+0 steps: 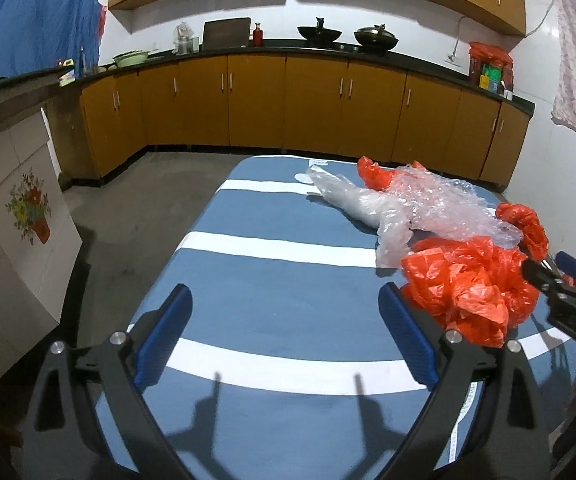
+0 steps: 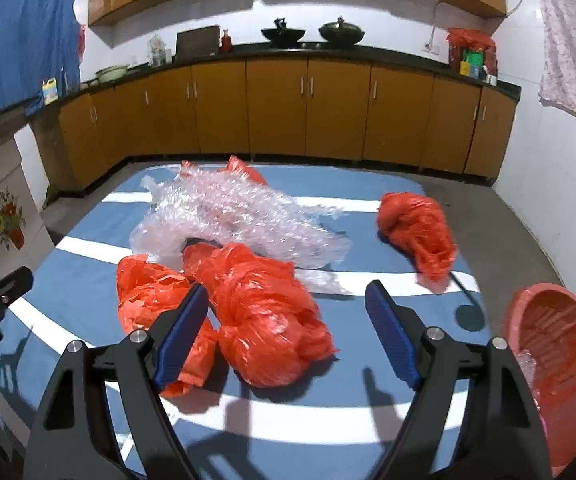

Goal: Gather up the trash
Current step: 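Grasp the large red bag with the right tool while the left tool grasps a red bag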

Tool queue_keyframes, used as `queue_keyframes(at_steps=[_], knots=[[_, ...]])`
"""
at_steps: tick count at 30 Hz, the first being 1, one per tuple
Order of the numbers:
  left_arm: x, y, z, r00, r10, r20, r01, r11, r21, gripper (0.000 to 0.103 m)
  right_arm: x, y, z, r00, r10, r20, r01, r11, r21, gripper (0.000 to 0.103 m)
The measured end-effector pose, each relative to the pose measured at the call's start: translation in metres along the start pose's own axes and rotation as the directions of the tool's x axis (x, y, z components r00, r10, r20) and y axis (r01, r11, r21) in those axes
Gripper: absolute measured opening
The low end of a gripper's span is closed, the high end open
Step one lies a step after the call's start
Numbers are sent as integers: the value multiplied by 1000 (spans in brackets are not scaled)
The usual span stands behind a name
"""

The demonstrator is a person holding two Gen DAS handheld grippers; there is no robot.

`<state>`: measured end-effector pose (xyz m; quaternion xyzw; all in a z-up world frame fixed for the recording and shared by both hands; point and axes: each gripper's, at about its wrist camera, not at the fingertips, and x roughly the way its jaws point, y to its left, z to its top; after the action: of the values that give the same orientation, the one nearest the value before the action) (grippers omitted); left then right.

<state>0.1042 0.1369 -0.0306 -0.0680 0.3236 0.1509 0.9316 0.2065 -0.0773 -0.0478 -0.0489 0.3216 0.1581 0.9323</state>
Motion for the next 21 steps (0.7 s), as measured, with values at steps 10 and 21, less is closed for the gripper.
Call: queue_keyframes(at_steps=[10, 21], knots=[[8, -7, -4, 998, -48, -31, 48, 999, -22, 93, 30, 3, -9, 992, 31, -120, -30, 1000, 7, 54], [11, -53, -5, 982, -175, -67, 177, 984, 28, 93, -14, -28, -25, 997, -34, -62, 37, 998, 45, 45]])
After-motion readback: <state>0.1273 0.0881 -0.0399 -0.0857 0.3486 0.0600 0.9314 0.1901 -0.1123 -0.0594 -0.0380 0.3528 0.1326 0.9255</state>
